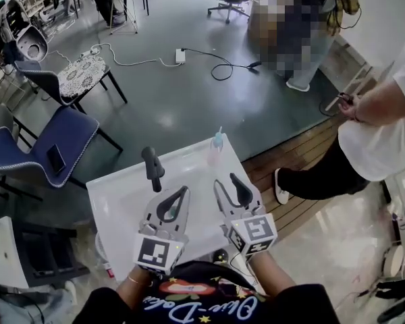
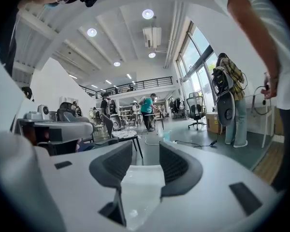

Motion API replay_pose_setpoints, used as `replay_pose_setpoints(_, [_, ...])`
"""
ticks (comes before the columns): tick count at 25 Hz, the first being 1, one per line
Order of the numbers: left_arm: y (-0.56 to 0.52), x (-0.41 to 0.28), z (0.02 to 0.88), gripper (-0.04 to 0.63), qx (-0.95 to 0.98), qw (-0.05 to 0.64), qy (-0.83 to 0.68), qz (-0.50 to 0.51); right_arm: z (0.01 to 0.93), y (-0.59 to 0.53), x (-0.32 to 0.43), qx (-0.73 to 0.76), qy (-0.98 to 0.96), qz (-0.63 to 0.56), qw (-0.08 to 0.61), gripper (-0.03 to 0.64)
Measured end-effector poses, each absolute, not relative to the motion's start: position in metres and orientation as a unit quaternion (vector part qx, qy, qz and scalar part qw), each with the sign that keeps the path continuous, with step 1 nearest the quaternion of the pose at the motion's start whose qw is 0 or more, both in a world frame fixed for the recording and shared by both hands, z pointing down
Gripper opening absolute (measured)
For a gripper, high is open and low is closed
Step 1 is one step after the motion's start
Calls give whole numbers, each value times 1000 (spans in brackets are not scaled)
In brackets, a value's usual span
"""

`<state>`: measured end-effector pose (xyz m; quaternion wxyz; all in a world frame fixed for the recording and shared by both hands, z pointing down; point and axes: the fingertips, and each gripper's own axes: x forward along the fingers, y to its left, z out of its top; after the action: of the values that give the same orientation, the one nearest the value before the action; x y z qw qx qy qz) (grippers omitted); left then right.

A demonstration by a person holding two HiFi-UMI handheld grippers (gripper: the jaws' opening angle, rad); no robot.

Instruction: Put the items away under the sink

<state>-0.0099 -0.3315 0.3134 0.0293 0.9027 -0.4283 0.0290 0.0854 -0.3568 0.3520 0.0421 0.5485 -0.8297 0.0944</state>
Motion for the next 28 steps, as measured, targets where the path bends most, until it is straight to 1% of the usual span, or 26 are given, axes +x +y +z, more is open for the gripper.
replay_pose_setpoints(2, [-333,-13,317,8,901,33,-432,31,352,-360,85,552,-828,89,42,185])
replay_pose_setpoints(4, [-336,-15,317,8,899,35,-435,32,351,-364,84,554,-827,85,42,189])
replay_pose_setpoints(10, [-342,-18,320,8,900,35,-432,34,355,-373,80,556,-826,88,32,193])
replay_pose_setpoints(22, [-347,-24,324,8,901,34,-430,39,376,-389,84,576,-811,92,49,198])
replay_pose_setpoints(24, [-347,-27,325,8,900,36,-433,40,376,-393,85,583,-806,86,51,208])
replay_pose_setpoints(26, [-348,-31,326,8,898,38,-436,43,375,-397,85,594,-799,72,57,232])
replay_pose_setpoints(28, [-349,-33,327,8,897,41,-437,44,376,-401,85,599,-796,67,59,237])
